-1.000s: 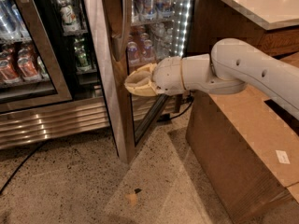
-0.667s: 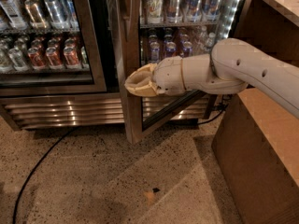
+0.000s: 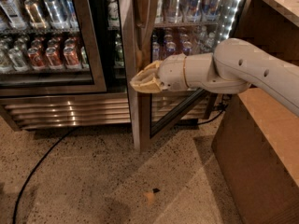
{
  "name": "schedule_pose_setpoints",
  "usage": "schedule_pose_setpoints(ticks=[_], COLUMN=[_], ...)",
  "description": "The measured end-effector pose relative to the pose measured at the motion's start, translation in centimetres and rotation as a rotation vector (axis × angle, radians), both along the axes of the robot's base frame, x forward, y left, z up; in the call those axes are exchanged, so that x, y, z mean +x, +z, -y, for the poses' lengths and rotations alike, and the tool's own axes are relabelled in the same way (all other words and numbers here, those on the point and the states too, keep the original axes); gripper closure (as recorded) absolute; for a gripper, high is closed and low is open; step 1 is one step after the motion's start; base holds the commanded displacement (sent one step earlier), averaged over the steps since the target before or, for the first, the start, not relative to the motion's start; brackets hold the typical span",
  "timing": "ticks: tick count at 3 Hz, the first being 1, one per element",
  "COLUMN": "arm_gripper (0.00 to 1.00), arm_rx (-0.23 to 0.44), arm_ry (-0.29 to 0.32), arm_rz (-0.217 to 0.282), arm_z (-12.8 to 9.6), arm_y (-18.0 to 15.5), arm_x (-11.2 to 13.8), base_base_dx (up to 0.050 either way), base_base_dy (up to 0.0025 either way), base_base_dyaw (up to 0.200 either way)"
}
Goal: Close right fridge door
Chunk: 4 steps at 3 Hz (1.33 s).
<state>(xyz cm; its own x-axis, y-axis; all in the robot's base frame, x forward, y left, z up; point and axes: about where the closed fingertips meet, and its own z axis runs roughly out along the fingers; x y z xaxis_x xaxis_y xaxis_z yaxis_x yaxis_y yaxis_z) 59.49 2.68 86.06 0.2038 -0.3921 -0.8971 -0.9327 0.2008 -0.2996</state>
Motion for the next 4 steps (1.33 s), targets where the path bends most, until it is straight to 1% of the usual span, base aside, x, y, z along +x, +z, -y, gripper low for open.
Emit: schedule_pose_setpoints(ticks=[1, 2, 3, 4], arm_gripper=[1.00, 1.00, 1.00, 1.00], arm_rx=[0.000, -0.034, -0.050, -0.050], arm_ry=[0.000, -0.121, -0.175, -0.175], arm_rz=[0.000, 0.013, 0.017, 0.017], arm_z=[0.1, 1.9, 2.7, 2.7], arm_y=[0.0, -0.3, -0.4, -0.4], arm_x=[-0.5, 2.7, 4.2, 4.2], base_base_dx=[0.000, 0.000, 0.000, 0.043], base_base_dy=[0.00000, 0.00000, 0.00000, 0.00209], base_base_dyaw=[0.000, 0.000, 0.000, 0.096])
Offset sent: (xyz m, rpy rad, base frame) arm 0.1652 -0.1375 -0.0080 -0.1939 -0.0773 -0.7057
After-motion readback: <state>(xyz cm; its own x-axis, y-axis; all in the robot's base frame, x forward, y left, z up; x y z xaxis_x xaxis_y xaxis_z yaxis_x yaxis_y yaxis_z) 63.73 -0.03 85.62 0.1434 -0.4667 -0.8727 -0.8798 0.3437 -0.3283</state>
